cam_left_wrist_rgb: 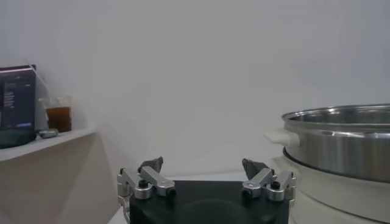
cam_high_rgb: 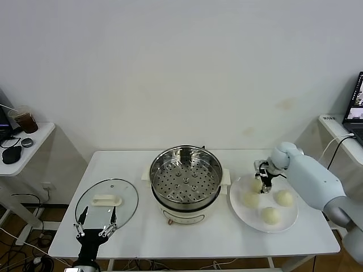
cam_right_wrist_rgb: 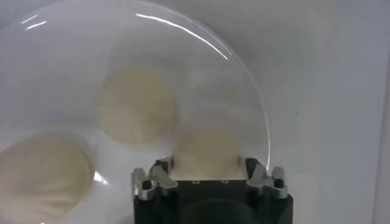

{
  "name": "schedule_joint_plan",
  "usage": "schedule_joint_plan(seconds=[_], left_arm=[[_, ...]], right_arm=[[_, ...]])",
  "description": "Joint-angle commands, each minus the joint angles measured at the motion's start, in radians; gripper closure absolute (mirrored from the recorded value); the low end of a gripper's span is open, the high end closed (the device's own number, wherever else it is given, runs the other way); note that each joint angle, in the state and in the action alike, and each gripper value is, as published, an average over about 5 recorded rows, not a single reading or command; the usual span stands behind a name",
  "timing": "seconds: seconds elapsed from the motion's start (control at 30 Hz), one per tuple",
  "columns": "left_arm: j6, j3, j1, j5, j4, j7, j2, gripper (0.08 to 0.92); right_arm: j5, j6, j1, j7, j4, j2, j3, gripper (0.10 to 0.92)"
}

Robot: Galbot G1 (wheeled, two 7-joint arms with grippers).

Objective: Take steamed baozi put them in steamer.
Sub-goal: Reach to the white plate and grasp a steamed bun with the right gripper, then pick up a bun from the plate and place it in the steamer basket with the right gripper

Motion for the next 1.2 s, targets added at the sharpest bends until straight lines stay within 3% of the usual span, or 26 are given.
schedule_joint_plan(seconds=[0.03, 0.3, 0.67, 0.97, 1.2], left_arm=[[0.000, -0.001, 0.001, 0.000, -0.001, 0.000, 0.001, 0.177], [-0.001, 0.000, 0.001, 0.000, -0.002, 0.000, 0.003, 0.177], [0.000, 0.005, -0.008, -0.019, 0.000, 0.003, 0.021, 0.177], [-0.005, 0.001, -0.008, -0.036, -0.013, 0.007, 0.028, 0.177], [-0.014, -0.014, 0.009, -0.049, -0.032, 0.016, 0.027, 0.177]], right_arm=[[-0.007, 0.001, -0.001, 0.004, -0.008, 0.012, 0.002, 0.474], [0.061, -0.006, 0.043, -0.010, 0.082, -0.049, -0.046, 0.498], [0.377, 0.016, 0.447, -0.076, 0.316, -0.172, -0.274, 0.491], [0.615, 0.094, 0.717, -0.075, 0.395, -0.021, -0.495, 0.485], [0.602, 0.166, 0.690, -0.058, 0.403, 0.196, -0.572, 0.480]])
